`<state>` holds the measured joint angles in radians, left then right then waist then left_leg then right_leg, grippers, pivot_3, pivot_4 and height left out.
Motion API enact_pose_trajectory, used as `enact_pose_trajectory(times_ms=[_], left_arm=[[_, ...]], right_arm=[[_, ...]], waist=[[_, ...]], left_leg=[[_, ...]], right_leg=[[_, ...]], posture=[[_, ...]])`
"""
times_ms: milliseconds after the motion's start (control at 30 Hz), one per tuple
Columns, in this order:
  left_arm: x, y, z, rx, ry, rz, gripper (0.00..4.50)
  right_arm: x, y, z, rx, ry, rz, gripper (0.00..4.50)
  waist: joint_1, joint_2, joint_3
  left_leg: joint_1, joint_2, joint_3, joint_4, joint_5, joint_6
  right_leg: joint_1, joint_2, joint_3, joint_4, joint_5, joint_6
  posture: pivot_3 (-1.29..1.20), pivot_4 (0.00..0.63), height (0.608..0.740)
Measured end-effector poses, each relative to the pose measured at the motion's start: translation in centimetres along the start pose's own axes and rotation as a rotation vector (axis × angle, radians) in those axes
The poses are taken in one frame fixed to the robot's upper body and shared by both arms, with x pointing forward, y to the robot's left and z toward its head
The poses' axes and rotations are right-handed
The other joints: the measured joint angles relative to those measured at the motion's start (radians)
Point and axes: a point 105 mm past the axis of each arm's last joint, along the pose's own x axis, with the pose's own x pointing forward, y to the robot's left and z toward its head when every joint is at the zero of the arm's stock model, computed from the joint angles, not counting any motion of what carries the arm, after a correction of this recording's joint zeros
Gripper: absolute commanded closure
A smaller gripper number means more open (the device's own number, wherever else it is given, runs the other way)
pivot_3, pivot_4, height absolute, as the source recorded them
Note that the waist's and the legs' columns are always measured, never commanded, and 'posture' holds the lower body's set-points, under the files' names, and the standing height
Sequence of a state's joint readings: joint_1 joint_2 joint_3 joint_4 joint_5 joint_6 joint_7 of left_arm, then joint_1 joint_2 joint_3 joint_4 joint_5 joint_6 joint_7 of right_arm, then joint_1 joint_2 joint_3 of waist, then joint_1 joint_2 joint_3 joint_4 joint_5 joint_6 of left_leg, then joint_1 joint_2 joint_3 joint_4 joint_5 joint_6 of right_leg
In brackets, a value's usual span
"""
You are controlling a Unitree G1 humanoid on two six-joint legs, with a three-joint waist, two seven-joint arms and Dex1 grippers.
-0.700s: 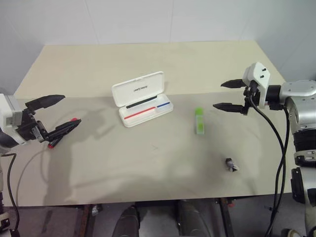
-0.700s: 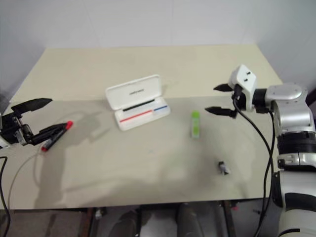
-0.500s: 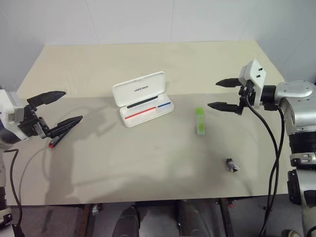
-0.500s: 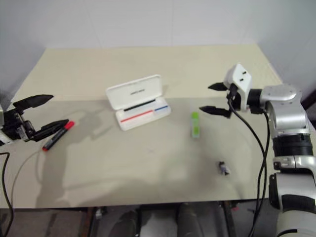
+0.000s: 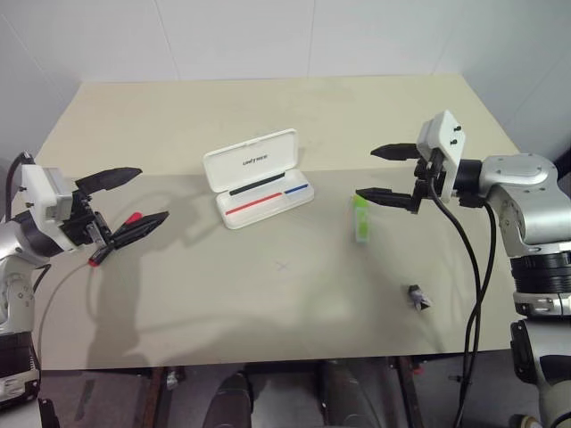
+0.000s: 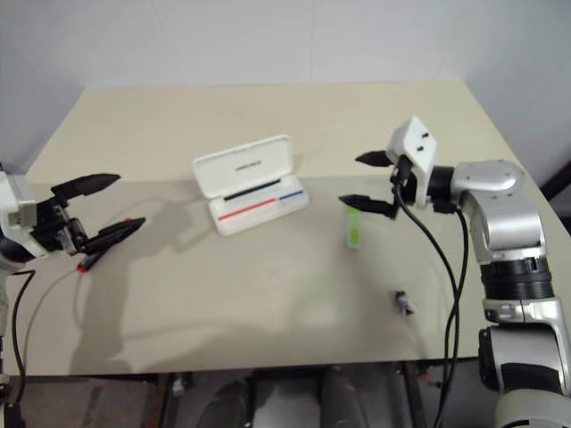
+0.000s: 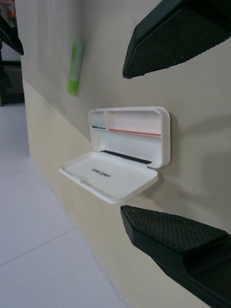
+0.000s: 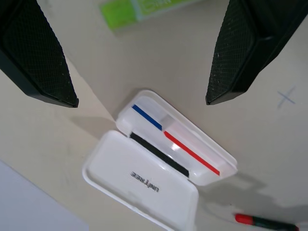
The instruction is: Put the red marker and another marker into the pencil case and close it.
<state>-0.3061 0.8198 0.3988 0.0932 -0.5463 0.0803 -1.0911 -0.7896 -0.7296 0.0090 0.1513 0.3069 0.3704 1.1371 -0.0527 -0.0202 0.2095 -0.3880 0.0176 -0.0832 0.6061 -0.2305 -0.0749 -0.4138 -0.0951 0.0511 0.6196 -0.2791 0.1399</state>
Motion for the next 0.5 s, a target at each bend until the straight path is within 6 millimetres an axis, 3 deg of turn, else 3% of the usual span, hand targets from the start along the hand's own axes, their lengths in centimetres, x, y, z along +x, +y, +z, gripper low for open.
enact_pose_trajectory(times_ms=[167, 333, 500], left_arm=[[2.3, -1.5, -2.0, -0.04, 0.033, -0.055, 0.0], [5.6, -1.5, -2.9, -0.059, 0.023, -0.077, 0.0], [8.0, -0.5, -4.1, -0.082, 0.033, -0.063, 0.0]], right_arm=[[-0.3, 1.0, -0.6, 0.034, -0.004, -0.011, 0.02], [-0.9, 3.0, -2.1, 0.087, 0.013, -0.019, 0.02], [-2.8, 4.4, -2.7, 0.127, -0.009, -0.081, 0.02]], waist=[[0.005, 0.0, 0.0], [0.024, -0.001, 0.0], [0.028, -0.001, 0.0]], left_leg=[[-0.001, 0.0, 0.0, 0.004, -0.001, 0.001], [-0.001, -0.001, 0.0, 0.007, -0.001, 0.001], [-0.001, -0.001, 0.0, 0.007, -0.001, 0.001]], right_leg=[[0.001, 0.0, 0.0, 0.0, 0.001, 0.001], [0.002, 0.001, 0.002, 0.0, 0.002, 0.002], [0.003, 0.001, 0.002, -0.001, 0.002, 0.003]], posture=[[0.0, 0.15, 0.74], [0.0, 0.15, 0.74], [0.0, 0.15, 0.74]])
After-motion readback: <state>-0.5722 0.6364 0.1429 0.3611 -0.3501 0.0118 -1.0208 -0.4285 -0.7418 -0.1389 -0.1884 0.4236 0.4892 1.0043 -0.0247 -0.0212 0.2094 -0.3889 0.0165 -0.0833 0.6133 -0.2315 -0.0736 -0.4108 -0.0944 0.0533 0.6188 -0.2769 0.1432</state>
